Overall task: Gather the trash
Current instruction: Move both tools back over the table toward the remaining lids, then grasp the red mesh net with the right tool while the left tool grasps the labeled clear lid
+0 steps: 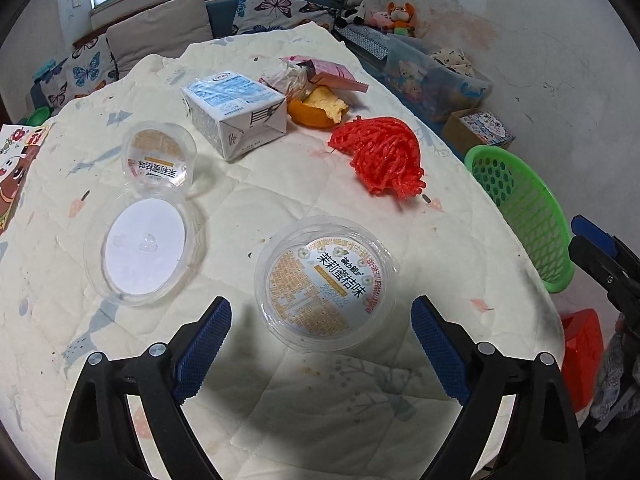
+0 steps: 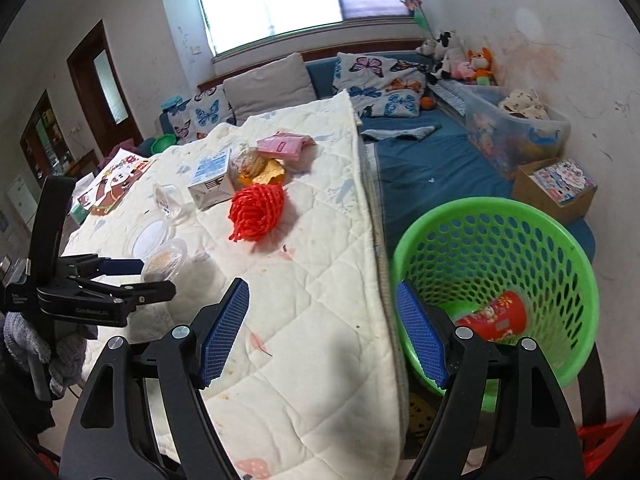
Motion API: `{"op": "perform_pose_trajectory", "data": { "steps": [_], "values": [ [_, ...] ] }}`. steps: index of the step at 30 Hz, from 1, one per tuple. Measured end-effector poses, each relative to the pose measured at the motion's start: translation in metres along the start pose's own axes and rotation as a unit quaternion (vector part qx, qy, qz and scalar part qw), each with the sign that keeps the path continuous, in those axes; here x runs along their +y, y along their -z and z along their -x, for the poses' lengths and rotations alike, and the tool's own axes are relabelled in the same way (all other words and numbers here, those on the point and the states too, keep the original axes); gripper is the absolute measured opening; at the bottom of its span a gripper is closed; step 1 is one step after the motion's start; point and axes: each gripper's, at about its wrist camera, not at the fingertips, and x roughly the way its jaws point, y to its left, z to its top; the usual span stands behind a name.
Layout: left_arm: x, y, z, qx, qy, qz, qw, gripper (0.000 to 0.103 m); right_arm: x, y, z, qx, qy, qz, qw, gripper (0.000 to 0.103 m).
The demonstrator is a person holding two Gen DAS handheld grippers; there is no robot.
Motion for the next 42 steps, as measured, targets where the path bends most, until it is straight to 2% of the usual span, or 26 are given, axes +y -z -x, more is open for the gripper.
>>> {"op": "perform_pose_trajectory", "data": {
  "steps": [2,5,7,10,20,31,42],
  "values": [
    [-0.001,0.0,-0.002,0.0,0.002,-0.001,1.0,0.088,0.002,-0.001,-0.003,0.003,-0.001,0.001,1.0,0.076],
    [-0.001,0.0,-0.004,0.001,0.003,-0.003,1.0,0.078,0.004,-0.001,-0.01,0.009,-0.003,0.002,1.0,0.076],
    [0.0,-0.001,-0.006,0.003,0.003,0.0,1.0,0.067,0.006,-0.002,-0.013,0.011,-0.005,0.005,1.0,0.076],
    [0.004,0.0,-0.005,0.001,0.012,0.011,0.9999,0.061,0.009,-0.004,-0.018,0.014,-0.008,0.008,1.0,0.076],
    [0.017,-0.003,0.024,-0.034,0.008,0.025,0.9991,0.06,0.035,-0.019,-0.046,0.023,-0.037,0.028,0.999,0.076],
    [0.041,-0.009,0.063,-0.075,0.002,0.046,0.9961,0.059,0.059,-0.042,-0.099,0.046,-0.051,0.041,0.997,0.074],
    [0.055,-0.01,0.065,-0.077,-0.002,0.054,0.9956,0.059,0.065,-0.057,-0.14,0.067,-0.049,0.036,0.996,0.065]
  ]
}}
